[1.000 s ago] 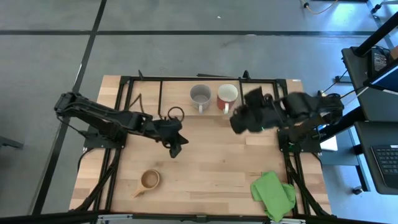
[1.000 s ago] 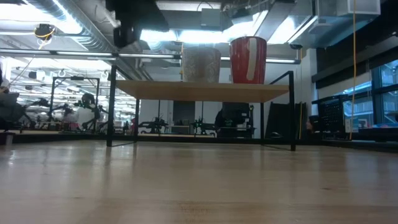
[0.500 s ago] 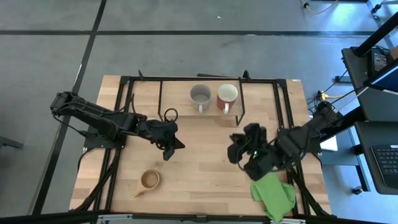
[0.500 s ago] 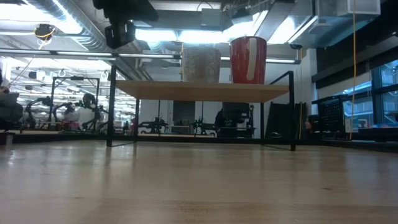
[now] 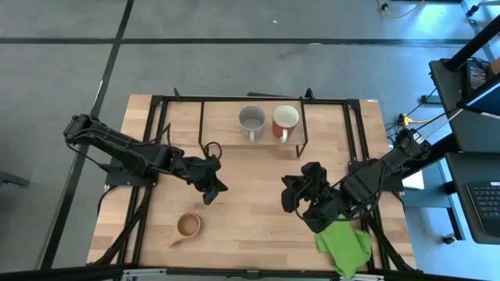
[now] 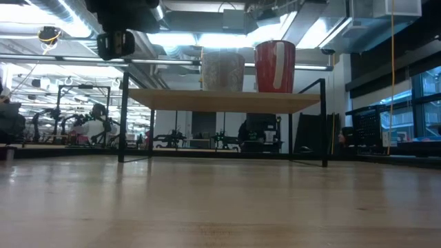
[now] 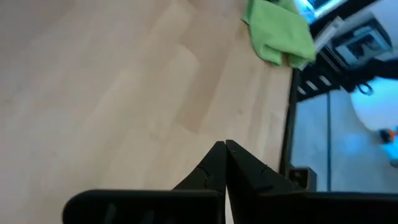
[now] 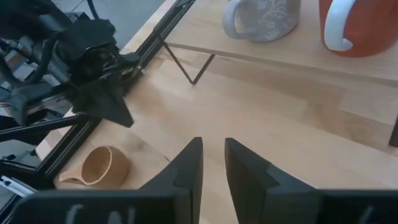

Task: Stack small to large cups/mugs on shelf
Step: Put the brown mug on the shelf

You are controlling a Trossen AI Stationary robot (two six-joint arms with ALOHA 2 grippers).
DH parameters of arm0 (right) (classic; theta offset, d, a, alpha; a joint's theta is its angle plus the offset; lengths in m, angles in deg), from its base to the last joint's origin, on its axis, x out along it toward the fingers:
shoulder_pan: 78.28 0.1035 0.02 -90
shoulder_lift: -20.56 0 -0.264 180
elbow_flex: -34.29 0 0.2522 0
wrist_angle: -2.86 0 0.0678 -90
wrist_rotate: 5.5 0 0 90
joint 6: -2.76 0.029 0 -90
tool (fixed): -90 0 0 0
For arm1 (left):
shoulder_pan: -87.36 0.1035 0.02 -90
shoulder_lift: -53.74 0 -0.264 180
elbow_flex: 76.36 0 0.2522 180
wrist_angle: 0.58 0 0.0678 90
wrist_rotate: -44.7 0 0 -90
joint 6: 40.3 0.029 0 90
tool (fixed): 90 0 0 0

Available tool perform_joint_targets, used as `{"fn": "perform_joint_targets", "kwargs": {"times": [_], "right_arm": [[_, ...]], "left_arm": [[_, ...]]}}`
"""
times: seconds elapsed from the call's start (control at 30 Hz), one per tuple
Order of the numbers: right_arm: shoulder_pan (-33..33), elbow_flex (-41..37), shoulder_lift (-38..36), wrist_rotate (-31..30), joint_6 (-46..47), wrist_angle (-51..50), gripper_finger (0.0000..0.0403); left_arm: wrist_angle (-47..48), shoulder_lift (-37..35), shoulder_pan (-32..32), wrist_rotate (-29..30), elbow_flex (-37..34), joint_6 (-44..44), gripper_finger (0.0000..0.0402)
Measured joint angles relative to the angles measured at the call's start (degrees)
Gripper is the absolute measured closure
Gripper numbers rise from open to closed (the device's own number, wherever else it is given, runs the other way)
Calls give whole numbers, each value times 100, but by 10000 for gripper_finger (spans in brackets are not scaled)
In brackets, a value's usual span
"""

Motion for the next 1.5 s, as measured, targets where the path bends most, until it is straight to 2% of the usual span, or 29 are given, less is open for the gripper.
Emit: {"fn": "perform_joint_targets", "kwargs": {"times": [1.5], "right_arm": [[-5, 2, 0, 7, -125, 240, 334]], "left_arm": [[-12, 0, -1, 24, 2, 34, 401]]}}
